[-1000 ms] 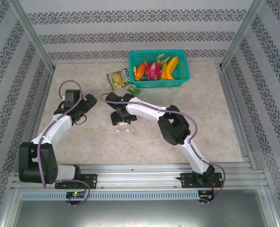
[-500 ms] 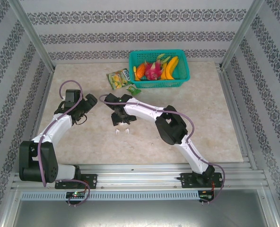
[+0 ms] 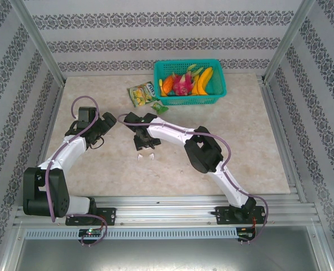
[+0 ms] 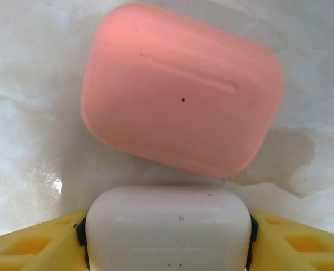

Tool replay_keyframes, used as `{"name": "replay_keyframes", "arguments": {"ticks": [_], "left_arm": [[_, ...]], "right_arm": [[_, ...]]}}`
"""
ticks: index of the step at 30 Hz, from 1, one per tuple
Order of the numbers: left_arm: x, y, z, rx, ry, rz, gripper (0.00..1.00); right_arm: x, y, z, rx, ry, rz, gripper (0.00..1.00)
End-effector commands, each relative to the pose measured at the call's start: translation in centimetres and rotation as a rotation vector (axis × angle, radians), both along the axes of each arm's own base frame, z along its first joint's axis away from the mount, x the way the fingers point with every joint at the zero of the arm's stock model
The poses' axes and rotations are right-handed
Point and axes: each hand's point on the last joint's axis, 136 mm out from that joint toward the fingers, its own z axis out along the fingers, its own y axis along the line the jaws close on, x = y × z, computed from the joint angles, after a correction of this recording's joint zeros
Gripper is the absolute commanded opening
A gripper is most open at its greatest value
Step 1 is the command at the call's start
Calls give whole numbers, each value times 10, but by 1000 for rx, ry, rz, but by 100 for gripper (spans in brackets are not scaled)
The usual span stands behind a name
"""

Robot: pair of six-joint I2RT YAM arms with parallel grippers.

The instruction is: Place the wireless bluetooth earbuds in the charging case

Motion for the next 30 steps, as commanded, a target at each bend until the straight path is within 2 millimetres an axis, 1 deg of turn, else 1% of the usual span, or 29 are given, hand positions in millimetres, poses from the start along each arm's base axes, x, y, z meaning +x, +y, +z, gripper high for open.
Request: {"name": "replay_keyframes", "arguments": {"ticks": [1,7,12,17,19,21,23,26,30], "left_arm": [[4,-3,2,-5,-14,-1,100],[5,-3,6,-3,-16,-2,100],[7,-3,12,-1,-25,-11,100],[9,-4,16,1,-36,-18,100],[11,-6,20,-5,-46,-24,100],[12,-9,23,-3,-56,-23,100],[15,-15,27,-4,-77,-41,100],[18,-31,31,-27,-97,-81,100],[25,-67,34,-104,-149,-164,100]], "right_arm": [[-9,-2,9,-17,-9,20,64],[-10,-5,19,-5,-32,16,58],[-8,-8,30,5,-57,9,57],[-4,-19,45,25,-92,-27,57],[2,-29,51,47,-106,-59,57],[5,-38,53,60,-106,-86,57],[9,-51,54,66,-105,-117,57],[17,-75,52,61,-101,-172,57],[27,-106,51,86,-93,-257,57]]}}
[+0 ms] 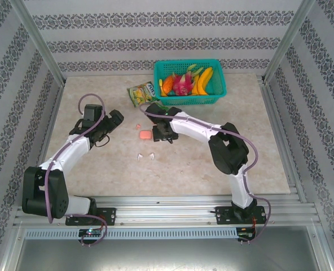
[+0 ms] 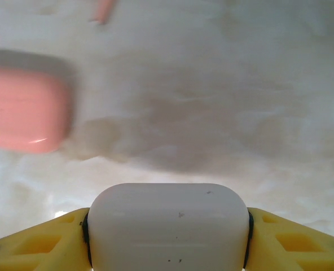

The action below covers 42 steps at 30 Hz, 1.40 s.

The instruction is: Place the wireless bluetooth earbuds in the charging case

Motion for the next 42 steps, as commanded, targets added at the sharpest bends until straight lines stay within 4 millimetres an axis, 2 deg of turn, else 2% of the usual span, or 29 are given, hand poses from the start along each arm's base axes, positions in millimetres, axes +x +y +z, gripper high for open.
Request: {"name": "replay_keyframes", "arguments": {"ticks": [1,10,19,24,28,35,39,42], "left_arm": [[17,-35,18,-88,-96,-77,100],[20,-140,18,-136,-186,-288,100],[20,-229,4,-203,-267,-416,100],[22,-267,1,-221,-301,-481,97],[22,-288,-3,-221,-317,-524,92],[25,-300,-14,-234,-324,-530,80],[29,-309,-20,-252,-329,-536,72],[32,-314,-25,-257,-331,-536,70]], "right_arm": [[10,-23,9,40,-20,-88,57],[27,-77,7,223,27,-325,58],[38,-96,9,436,83,-522,60],[47,-104,10,549,113,-637,60],[54,-107,12,621,129,-702,60],[66,-107,13,750,158,-802,59],[69,-107,17,773,159,-818,59],[69,-108,21,783,157,-821,59]]}}
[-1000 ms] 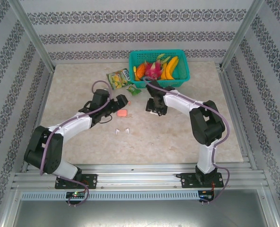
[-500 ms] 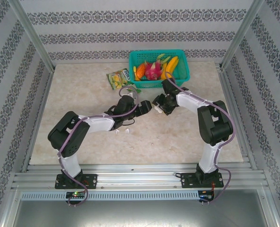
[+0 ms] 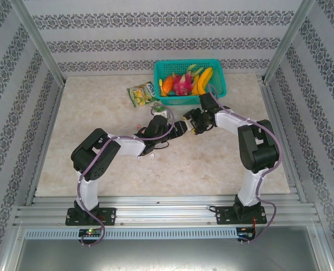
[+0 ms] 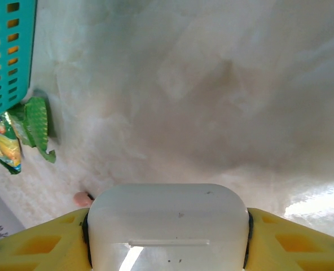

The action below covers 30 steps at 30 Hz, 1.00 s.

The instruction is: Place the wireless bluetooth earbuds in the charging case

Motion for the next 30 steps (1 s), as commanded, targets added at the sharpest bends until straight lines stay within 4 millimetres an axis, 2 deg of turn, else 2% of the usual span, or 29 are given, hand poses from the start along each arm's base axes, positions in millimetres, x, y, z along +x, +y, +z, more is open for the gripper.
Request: {"name": "replay_keyframes", "arguments": {"ticks": [1,11,17,30], "left_arm": [[7,-18,18,-64,-58,-9,70],[23,-30,8,-84,-61,3,64],[31,-34,3,-97,-68,22,56],[40,-39,2,-104,-77,31,44]], "right_arm": [[4,0,22,55,-35,-27,59],[1,-1,26,68,-41,-34,59],[0,0,25,71,-41,-35,59],[-3,2,21,77,-32,-35,59]]}}
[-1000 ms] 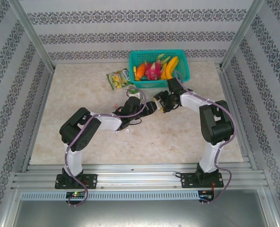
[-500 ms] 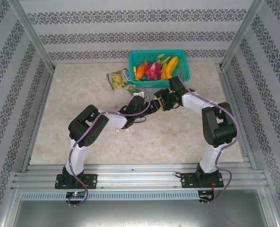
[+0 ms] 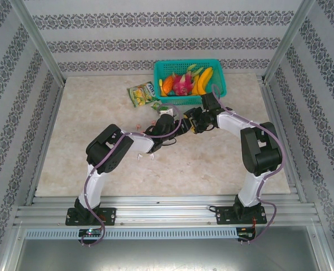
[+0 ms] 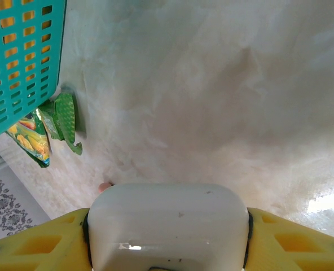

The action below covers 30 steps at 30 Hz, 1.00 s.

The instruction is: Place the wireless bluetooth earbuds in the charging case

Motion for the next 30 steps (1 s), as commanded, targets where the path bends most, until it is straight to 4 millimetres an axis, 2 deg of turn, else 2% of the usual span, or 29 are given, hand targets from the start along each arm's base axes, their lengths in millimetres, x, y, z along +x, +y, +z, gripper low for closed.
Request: {"name": "replay_keyframes", "arguments": {"ticks": [1,22,25,30], "left_arm": [[6,-10,12,-35,-40,5,43],[7,-11,14,-43,-45,4,15],[6,-10,15,-46,-43,3,10],[5,-5,19,-57,-37,8,7]], "right_arm": [[-2,0,8,21,-11,-1,59],[-3,1,10,35,-23,-3,59],[-1,0,15,43,-37,-4,63],[10,-9,33,71,-93,-14,77]]}}
